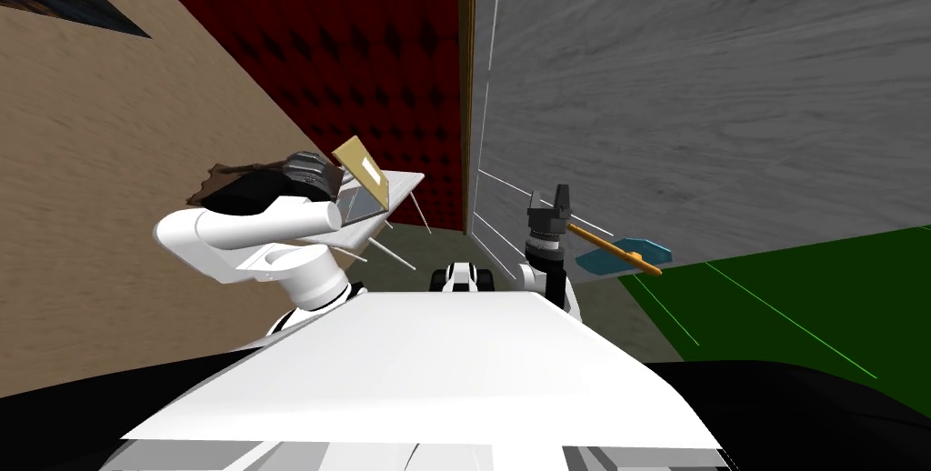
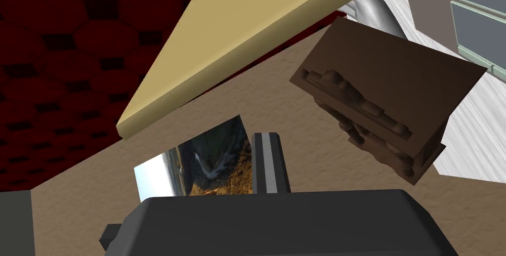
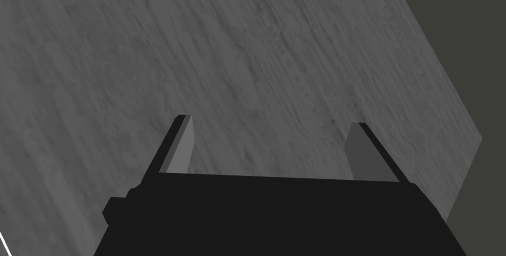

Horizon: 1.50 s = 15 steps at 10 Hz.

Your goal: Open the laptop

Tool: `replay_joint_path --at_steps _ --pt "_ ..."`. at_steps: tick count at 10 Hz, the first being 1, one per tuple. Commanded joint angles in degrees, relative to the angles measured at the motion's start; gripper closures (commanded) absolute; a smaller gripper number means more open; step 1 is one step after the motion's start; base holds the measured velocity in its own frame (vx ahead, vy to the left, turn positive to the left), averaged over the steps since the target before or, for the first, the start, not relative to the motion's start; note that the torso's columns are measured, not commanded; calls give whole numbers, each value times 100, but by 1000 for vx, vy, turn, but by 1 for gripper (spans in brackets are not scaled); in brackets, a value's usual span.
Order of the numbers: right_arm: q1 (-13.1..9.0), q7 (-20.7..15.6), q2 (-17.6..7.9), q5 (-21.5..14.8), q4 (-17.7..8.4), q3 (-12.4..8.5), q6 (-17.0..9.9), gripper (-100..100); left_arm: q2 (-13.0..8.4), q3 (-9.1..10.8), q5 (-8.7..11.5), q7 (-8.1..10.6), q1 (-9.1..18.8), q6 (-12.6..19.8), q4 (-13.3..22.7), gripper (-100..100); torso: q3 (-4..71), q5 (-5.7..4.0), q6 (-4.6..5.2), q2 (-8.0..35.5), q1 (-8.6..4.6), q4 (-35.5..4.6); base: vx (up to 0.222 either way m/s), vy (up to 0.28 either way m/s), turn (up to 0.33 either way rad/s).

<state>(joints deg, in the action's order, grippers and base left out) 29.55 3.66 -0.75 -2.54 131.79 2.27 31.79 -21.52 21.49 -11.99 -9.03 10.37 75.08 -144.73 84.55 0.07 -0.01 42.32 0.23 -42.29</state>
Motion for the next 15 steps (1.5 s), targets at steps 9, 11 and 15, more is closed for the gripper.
replay_joint_path --at_steps 9,11,15 --pt "1 0 2 0 0 2 0 0 553 307 26 674 82 -318 405 -100 15 -21 2 -27 -74 7 0 13 34" --pt "2 0 3 0 1 3 1 0 367 372 -147 497 53 -99 306 -100 19 -18 2 -29 -55 9 142 -222 20" --pt "2 0 2 0 1 2 1 0 57 478 -438 202 5 264 308 -100 -5 -3 0 7 -12 -2 116 -167 20"
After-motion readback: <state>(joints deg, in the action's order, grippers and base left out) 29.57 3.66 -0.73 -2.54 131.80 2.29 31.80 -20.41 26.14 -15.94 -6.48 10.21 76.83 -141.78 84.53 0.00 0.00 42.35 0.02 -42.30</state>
